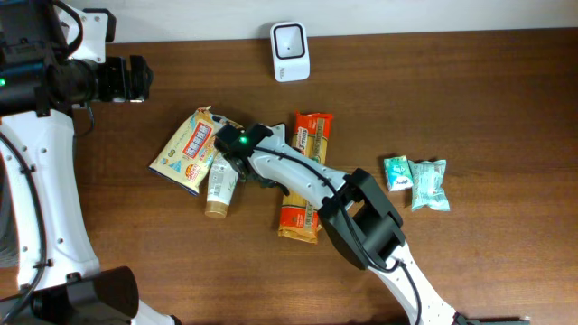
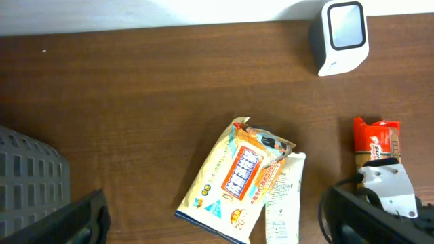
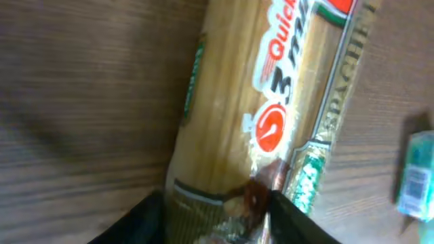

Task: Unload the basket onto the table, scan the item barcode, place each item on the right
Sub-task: 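Lift the spaghetti package and hold it in front of the scanner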

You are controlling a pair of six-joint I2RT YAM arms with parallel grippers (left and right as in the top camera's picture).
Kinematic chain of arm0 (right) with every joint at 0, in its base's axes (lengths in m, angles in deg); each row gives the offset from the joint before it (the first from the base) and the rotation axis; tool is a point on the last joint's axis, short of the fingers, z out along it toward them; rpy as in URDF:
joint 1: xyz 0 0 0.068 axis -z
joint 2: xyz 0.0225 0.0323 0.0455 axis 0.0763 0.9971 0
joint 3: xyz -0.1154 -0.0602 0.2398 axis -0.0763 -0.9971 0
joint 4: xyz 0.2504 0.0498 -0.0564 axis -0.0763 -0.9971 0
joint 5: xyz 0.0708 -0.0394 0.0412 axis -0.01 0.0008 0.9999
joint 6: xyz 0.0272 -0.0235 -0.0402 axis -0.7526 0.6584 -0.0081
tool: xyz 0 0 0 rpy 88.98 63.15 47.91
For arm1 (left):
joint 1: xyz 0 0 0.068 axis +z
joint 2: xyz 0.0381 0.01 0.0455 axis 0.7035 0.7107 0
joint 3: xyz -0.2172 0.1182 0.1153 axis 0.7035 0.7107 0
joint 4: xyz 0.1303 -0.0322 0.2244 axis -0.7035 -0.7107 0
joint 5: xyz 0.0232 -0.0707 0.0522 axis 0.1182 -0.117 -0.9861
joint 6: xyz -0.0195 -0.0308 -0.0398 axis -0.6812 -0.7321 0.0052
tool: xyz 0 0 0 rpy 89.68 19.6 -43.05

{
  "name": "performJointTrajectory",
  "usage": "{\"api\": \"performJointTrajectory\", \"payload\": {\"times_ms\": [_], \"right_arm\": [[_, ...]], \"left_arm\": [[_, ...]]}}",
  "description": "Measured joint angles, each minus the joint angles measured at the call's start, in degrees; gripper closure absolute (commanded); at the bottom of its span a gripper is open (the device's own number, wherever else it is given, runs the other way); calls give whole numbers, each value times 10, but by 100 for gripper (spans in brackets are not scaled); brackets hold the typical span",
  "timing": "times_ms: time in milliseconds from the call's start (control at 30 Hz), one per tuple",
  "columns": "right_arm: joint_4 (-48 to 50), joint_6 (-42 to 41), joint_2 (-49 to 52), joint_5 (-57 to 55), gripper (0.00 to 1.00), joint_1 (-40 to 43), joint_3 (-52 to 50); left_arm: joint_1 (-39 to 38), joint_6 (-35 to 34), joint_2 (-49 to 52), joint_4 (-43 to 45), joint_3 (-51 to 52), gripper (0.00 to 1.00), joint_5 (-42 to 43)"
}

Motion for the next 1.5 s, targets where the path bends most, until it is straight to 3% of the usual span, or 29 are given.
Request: {"api": "performJointTrajectory", "payload": {"times_ms": [33, 100, 300, 467, 533, 633, 700, 733, 767, 933, 1067, 1233, 1333, 1500], "right_arm": [[-19, 0, 0, 3, 84, 6, 1], [-29, -1, 0, 12, 96, 19, 5], [-47, 65, -2, 96, 96, 43, 59], [-63, 217, -4, 428, 96, 66, 216], [-34, 247, -9, 515, 96, 108, 174], [91, 268, -16, 636, 95, 163, 27], [128, 271, -35, 676, 76, 193, -34], [128, 270, -36, 681, 59, 212, -51], [121, 274, -36, 669, 52, 233, -60], [64, 327, -36, 636, 52, 299, -49], [9, 368, -35, 628, 58, 262, 31], [68, 339, -29, 451, 58, 176, 15], [74, 324, -27, 431, 60, 169, 12], [58, 315, -49, 480, 45, 223, -3]], "left_arm": [[0, 0, 0, 0, 0, 1, 0], [0, 0, 0, 0, 0, 1, 0], [0, 0, 0, 0, 0, 1, 0], [0, 0, 0, 0, 0, 1, 0], [0, 0, 0, 0, 0, 1, 0], [0, 0, 0, 0, 0, 1, 0], [0, 0, 0, 0, 0, 1, 0], [0, 0, 0, 0, 0, 1, 0], [0, 0, 0, 0, 0, 1, 0], [0, 0, 0, 0, 0, 1, 0], [0, 0, 0, 0, 0, 1, 0], [0, 0, 0, 0, 0, 1, 0], [0, 0, 0, 0, 0, 1, 0], [0, 0, 0, 0, 0, 1, 0]]}}
